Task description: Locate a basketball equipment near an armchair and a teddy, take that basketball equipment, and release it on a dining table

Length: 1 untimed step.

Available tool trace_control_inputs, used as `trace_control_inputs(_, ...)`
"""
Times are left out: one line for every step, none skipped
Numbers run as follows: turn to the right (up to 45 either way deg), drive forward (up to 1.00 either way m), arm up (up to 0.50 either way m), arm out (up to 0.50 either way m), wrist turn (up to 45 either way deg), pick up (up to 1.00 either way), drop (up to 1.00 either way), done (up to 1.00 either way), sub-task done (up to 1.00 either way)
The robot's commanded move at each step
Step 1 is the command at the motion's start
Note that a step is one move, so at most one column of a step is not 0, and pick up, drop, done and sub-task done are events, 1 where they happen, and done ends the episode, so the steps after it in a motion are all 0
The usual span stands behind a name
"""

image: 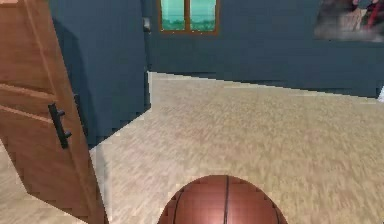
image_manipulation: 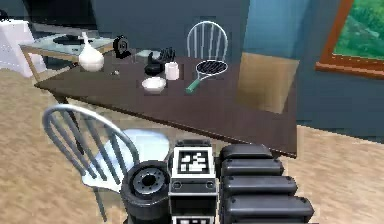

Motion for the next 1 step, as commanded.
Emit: trace_control_inputs(0.0,0.20,0.00,0.00,0.0,0.00,0.00,0.00,0.00)
